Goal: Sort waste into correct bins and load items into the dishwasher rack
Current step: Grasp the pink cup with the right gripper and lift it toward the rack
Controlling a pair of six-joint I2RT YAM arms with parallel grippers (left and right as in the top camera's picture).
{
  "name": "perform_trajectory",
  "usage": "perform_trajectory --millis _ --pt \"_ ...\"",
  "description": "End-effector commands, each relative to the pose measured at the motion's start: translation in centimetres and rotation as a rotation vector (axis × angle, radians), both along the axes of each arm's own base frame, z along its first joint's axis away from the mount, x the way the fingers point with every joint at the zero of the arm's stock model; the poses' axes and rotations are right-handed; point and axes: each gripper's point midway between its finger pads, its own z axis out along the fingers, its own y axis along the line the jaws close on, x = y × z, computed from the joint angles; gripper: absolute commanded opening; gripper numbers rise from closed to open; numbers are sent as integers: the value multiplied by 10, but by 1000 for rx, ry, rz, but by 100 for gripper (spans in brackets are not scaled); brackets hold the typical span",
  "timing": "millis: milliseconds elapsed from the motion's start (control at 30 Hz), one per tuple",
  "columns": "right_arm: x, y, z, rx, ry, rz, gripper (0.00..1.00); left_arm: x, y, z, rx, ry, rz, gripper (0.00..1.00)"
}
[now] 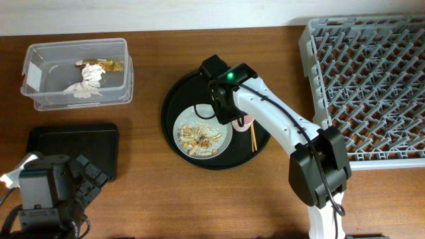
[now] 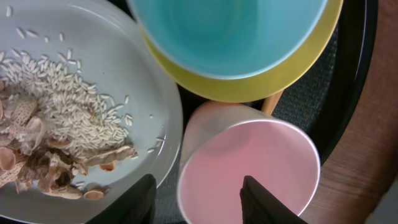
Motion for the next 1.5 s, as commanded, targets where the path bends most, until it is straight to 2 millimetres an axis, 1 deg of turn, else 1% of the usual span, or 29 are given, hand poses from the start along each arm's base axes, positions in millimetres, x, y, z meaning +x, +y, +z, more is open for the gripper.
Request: perform_trajectory --millis 0,67,167,200,233,333,433,567,633,667,700,833,1000,1100,1133,1167,1200,1267,1300,1333,1367,1400,1467 --pt "-6 5 -11 36 48 -8 46 0 0 1 -7 -7 12 99" --pt "-7 5 -13 35 50 -7 46 0 0 1 -7 -7 12 99" --pt "-11 5 -22 39 69 -6 46 0 0 1 -7 -7 12 99" --pt "-14 5 -25 44 79 -6 45 0 0 1 -7 -7 12 99" --pt "-15 4 -27 41 82 -6 42 0 0 1 -7 -7 12 99" --pt "-15 4 -27 40 85 -13 41 0 0 1 -7 -7 12 99" --pt "-17 3 -26 37 90 -13 28 0 0 1 -7 -7 12 99" --pt "-16 4 -16 51 69 -12 20 0 0 1 -7 -7 12 99" --pt "-16 4 -8 61 53 -12 15 0 0 1 -7 -7 12 99" --pt "-16 4 -4 65 48 -12 8 0 0 1 -7 -7 12 99" --pt "-17 3 1 71 41 -11 4 0 0 1 -7 -7 12 99" --pt "-21 2 18 91 26 -8 4 0 0 1 -7 -7 12 99" --pt "-23 -9 58 135 -23 -27 4 0 0 1 -7 -7 12 99" --pt "-24 -19 101 211 -71 -18 4 0 0 1 -7 -7 12 99" --pt "-23 -25 113 222 -94 -31 4 0 0 1 -7 -7 12 99" --pt "-21 -37 130 239 -133 -55 4 0 0 1 -7 -7 12 99" --pt "-18 -52 148 259 -179 -90 4 0 0 1 -7 -7 12 99" --pt "-11 -82 176 283 -261 -161 4 0 0 1 -7 -7 12 99" --pt "-6 -107 191 294 -316 -218 4 0 0 1 -7 -7 12 99" --pt "1 -144 208 301 -384 -308 4 0 0 1 -7 -7 12 99" --pt "5 -174 217 320 -424 -361 4 0 0 1 -7 -7 12 99" --pt "10 -202 222 376 -444 -407 4 0 0 1 -7 -7 12 99" --pt "15 -228 223 441 -449 -452 4 0 0 1 -7 -7 12 99"
